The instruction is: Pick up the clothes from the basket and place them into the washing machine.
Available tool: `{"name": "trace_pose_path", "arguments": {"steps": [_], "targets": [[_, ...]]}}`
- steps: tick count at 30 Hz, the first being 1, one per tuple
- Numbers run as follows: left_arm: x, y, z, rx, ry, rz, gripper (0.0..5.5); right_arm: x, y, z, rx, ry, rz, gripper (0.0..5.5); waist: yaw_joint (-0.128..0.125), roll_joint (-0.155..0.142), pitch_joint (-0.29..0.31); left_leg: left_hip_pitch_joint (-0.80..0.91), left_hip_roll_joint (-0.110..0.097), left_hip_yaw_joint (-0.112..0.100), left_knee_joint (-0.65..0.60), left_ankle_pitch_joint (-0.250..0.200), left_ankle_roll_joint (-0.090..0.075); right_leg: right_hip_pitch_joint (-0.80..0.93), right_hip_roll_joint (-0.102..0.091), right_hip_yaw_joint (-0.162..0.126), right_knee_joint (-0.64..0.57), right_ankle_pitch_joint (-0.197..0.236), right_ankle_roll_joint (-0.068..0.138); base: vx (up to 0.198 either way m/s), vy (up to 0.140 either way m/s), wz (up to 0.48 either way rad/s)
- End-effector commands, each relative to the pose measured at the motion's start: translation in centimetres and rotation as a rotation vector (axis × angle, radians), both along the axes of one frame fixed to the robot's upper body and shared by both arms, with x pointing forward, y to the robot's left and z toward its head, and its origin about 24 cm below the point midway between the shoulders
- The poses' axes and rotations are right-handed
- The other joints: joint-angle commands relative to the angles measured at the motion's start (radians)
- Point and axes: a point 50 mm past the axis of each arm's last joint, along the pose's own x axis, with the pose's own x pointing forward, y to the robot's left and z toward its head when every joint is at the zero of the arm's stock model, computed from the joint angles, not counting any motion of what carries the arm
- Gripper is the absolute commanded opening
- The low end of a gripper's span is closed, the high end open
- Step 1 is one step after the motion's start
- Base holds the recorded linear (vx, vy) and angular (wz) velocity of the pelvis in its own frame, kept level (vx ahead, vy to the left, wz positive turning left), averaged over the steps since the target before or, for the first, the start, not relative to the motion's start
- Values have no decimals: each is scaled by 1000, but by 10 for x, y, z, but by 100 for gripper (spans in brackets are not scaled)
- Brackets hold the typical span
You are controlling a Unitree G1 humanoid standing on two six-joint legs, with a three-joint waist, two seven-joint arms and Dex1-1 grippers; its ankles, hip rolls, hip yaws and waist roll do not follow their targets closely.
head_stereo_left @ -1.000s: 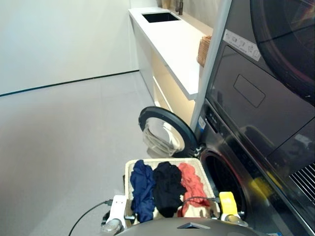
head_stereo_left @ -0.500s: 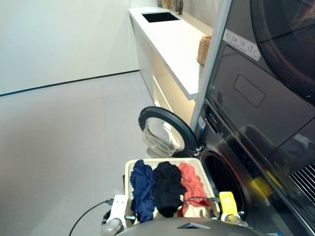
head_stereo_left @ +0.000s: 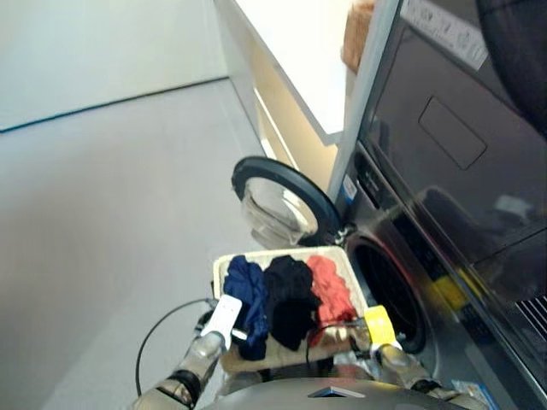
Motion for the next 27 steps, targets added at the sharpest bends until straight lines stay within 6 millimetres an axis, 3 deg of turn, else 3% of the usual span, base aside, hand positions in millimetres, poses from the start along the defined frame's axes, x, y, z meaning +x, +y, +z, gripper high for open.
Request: {"name": "trace_pose_path", "arguments": {"steps": [1, 8, 13, 17, 18, 27], "targets": [[29, 3, 25, 43, -148, -26, 550, 35, 17, 31, 71, -197, 47, 550, -36, -28, 40, -124, -31, -42, 59, 38, -9, -77, -4, 28, 106, -42, 59, -99, 14, 24], [71, 4, 63, 85, -299, -17, 550, 78, 36, 78, 135, -411, 87, 550, -52, -28, 72, -331, -27, -41, 158, 26, -11, -269, -11, 31, 178, -44, 57, -21, 2, 14], [96, 16, 96, 94, -414, 50, 550, 99, 50, 112, 207, -550, 103, 550, -68, -33, 95, -466, -21, -38, 227, 16, -15, -391, -15, 35, 221, -43, 56, -22, 9, 4], [112, 28, 120, 112, -496, 113, 550, 110, 57, 133, 240, -628, 115, 550, -80, -35, 106, -575, -18, -41, 297, -1, -13, -488, -16, 37, 273, -52, 52, 0, 0, 0], [114, 31, 123, 107, -507, 138, 550, 111, 60, 136, 246, -640, 123, 550, -78, -36, 108, -579, -12, -45, 316, -37, -16, -497, -9, 41, 293, -78, 58, 58, 12, -31], [130, 60, 157, 40, -590, 353, 550, 122, 69, 159, 307, -724, 118, 550, -95, -43, 117, -771, 1, -53, 458, -82, -5, -669, 1, 52, 387, -95, 54, 7, 2, -9]]}}
